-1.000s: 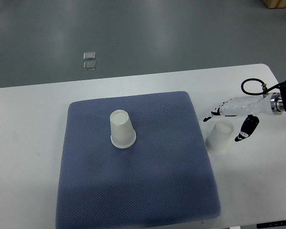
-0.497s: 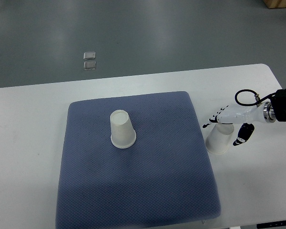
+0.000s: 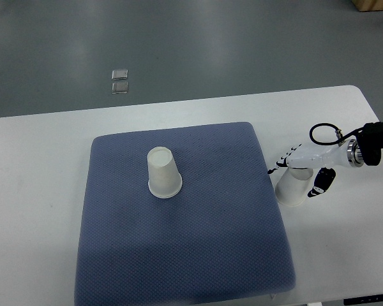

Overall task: Stack paper cups
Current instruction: 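Close the right hand fingers around the upside-down white cup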

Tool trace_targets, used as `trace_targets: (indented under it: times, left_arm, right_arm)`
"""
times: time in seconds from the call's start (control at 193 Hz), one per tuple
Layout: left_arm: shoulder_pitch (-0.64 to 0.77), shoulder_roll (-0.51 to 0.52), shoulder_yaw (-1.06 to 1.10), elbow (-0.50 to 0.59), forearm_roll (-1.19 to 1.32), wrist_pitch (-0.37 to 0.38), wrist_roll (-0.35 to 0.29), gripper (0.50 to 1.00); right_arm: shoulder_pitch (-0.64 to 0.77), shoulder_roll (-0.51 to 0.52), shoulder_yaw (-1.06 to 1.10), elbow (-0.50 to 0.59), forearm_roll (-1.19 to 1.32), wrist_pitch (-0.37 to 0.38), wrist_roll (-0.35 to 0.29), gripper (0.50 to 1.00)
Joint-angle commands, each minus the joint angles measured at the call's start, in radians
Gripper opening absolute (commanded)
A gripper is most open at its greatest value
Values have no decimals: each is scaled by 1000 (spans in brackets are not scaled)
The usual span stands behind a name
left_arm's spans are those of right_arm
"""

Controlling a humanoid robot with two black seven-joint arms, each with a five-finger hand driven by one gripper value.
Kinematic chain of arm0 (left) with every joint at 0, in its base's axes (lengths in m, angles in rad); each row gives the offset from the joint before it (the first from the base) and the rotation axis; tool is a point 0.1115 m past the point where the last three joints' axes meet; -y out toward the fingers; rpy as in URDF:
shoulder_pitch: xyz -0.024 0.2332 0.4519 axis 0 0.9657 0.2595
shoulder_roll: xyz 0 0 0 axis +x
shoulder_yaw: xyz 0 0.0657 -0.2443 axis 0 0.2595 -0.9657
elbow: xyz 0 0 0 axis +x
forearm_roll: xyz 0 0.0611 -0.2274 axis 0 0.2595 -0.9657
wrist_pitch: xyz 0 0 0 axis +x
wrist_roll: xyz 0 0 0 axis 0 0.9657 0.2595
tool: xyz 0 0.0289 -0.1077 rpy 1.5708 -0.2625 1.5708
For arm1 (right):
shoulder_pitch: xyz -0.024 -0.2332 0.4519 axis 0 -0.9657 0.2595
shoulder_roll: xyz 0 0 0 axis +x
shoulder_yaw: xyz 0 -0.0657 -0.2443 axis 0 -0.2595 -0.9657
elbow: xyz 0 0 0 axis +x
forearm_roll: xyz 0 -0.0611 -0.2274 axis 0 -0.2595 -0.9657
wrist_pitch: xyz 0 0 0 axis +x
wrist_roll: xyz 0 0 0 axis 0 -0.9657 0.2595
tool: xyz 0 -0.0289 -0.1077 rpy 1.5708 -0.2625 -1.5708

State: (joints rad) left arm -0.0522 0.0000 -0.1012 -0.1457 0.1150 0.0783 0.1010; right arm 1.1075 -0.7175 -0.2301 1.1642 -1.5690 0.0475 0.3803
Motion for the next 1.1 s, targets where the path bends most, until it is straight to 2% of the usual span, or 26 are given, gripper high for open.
trace_targets:
  times: [0.0,0.098,0.218,0.404,0.43,0.528,0.86,1.093]
  left_arm:
    - [0,0,0,0,0,0,0,1000]
    - [0,0,0,0,0,0,0,1000]
    - [0,0,0,0,0,0,0,1000]
    - [0,0,0,0,0,0,0,1000]
    - [0,0,0,0,0,0,0,1000]
    - [0,0,0,0,0,0,0,1000]
    - [0,0,0,0,0,0,0,1000]
    - [0,0,0,0,0,0,0,1000]
  right_arm:
    - [2,6,0,0,0,0,0,838]
    - [6,3,-1,0,0,2,0,801]
    - [11,-2,-3,0,0,3,0,793]
    - [12,0,-8,0,0,9,2,752]
    - [12,0,-8,2,0,12,2,729]
    - [14,0,-8,2,0,14,2,695]
    - [49,-13,-9,2,3,18,2,695]
    - [138,-26,-8,6,14,48,5,695]
